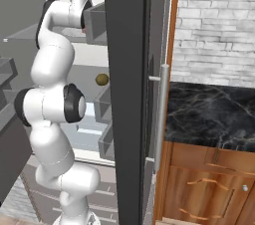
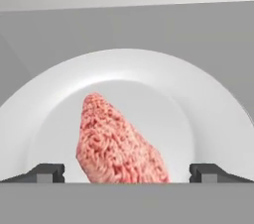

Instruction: Transport the steak from the fridge to the microwave and turn on the microwave.

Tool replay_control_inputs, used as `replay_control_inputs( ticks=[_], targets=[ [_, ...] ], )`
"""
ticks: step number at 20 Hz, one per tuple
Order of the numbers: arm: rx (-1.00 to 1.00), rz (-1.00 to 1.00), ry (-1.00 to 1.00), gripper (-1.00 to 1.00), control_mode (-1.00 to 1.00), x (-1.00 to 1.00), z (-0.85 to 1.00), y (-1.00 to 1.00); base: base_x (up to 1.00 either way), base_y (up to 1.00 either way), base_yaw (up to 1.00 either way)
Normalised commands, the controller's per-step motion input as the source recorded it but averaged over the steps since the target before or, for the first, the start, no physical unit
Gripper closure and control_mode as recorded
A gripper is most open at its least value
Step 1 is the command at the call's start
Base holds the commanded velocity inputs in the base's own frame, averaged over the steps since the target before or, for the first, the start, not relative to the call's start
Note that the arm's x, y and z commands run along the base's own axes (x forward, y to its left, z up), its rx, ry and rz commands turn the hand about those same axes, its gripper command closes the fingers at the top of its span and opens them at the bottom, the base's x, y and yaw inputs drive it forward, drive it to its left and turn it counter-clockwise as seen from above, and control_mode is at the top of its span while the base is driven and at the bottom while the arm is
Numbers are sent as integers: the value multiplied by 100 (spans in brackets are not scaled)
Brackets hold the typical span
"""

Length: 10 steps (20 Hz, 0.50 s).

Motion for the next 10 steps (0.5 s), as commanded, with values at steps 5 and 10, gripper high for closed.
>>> replay_control_inputs(
  ticks=[5,10],
  targets=[
    [0,0,0,-100,-100,13,-15,15,0,0,0],
    [0,0,1,-100,-100,16,-11,5,0,0,0]
  ],
)
